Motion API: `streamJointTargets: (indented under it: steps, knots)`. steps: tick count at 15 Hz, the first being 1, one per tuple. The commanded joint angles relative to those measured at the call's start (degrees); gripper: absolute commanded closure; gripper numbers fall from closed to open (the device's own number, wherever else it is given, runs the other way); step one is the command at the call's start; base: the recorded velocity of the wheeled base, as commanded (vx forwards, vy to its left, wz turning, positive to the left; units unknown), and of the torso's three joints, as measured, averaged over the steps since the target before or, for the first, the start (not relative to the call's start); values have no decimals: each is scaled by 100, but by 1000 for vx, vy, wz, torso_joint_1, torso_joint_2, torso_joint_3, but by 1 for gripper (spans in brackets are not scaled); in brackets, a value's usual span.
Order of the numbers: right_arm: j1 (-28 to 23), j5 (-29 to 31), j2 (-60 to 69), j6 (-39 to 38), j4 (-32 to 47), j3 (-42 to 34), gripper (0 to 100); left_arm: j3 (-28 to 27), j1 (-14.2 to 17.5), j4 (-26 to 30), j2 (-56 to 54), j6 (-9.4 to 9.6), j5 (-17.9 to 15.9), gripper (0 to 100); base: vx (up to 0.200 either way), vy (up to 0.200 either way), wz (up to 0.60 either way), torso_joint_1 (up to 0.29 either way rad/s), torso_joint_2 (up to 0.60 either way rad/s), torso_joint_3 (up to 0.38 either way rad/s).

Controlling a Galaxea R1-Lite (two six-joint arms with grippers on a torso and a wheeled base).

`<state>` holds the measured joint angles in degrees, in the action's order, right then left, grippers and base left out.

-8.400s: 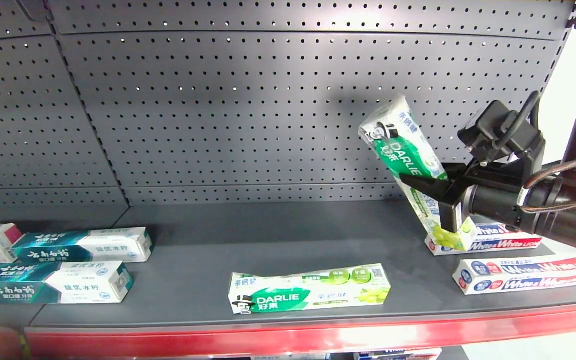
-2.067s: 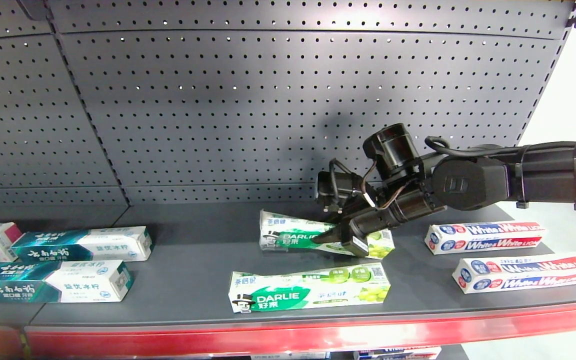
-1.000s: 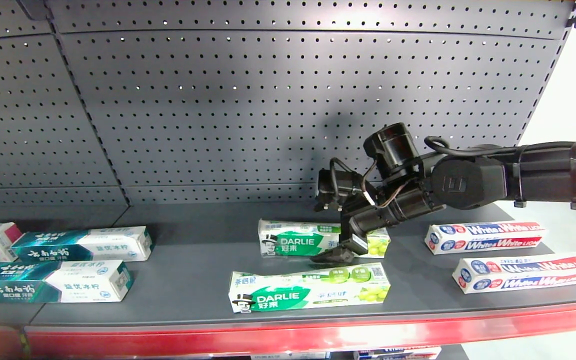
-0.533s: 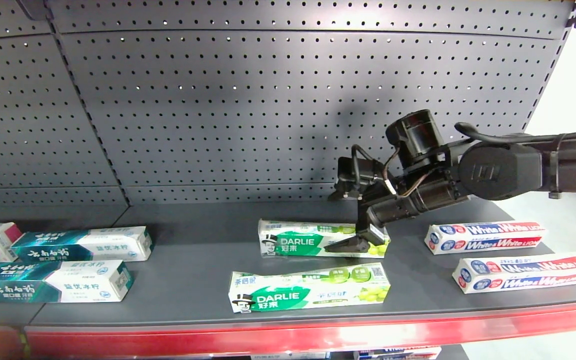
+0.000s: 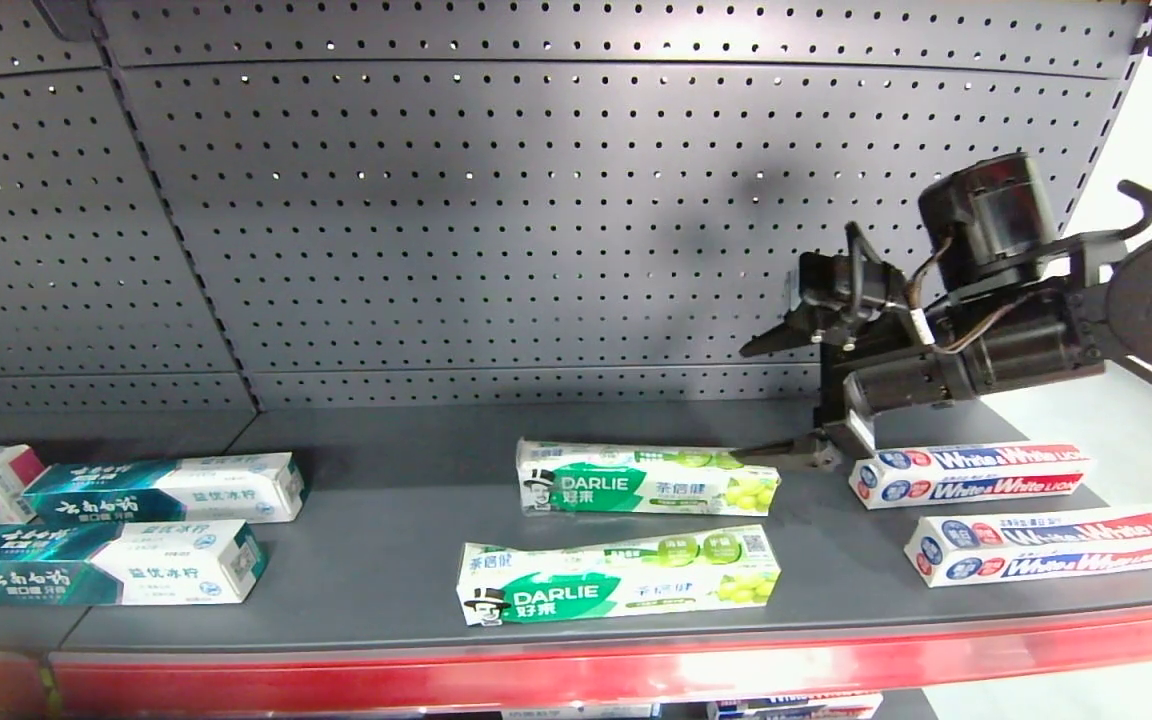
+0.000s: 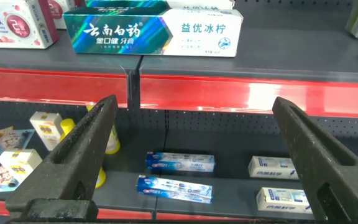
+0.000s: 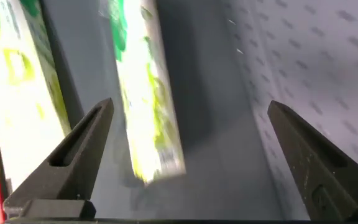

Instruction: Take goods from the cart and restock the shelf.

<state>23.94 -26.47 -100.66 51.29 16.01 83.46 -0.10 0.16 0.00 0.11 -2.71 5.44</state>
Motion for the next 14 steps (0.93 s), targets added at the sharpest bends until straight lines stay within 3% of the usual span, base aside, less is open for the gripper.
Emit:
streamJointTargets:
  steps: [1,3,5,10,14]
  knots:
    - [-373,124,609,4,-54,-295,0,10,2,0,-2,-2,1,0,0,0,0,0,0,0]
    - [-584,783,767,4,-528,-761,0,1,2,0,-2,-2,1,0,0,0,0,0,0,0]
    - [-645,1003,758,-40,-1196,-1209,0,1,2,0,-2,-2,1,0,0,0,0,0,0,0]
    - [-742,1759,547,-215,-1390,-1367,0,10,2,0,-2,-2,1,0,0,0,0,0,0,0]
    - [-663,1776,257,-215,-1451,-1394,0,1,2,0,-2,-2,1,0,0,0,0,0,0,0]
